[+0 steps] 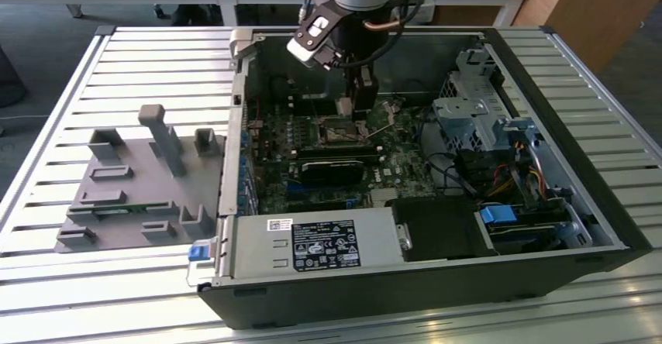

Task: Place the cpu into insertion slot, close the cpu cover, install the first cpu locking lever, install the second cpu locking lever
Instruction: 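Place the cpu into insertion slot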

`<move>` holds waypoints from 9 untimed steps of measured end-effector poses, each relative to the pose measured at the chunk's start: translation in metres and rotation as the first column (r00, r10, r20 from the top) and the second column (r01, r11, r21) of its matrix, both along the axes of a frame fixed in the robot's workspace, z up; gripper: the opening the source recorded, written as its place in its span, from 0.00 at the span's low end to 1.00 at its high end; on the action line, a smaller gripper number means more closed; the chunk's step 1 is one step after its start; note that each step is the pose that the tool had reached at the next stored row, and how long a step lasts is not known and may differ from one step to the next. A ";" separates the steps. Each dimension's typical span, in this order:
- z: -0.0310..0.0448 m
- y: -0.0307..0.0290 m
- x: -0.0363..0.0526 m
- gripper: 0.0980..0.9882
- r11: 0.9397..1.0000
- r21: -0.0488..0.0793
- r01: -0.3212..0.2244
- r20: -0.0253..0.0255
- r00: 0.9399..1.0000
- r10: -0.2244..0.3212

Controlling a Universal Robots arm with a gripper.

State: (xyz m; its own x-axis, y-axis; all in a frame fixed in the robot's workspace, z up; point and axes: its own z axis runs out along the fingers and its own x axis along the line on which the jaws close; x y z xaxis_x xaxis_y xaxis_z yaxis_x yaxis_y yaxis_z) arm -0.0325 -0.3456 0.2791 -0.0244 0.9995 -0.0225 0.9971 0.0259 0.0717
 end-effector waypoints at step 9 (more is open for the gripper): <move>-0.0026 0.0000 0.0000 0.50 1.000 -0.001 0.000 0.000 1.000 0.000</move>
State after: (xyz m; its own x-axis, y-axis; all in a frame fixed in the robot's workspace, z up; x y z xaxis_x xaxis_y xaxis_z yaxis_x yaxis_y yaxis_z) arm -0.0325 -0.3456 0.2765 -0.0243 0.9994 -0.0238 0.9971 0.0260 0.0717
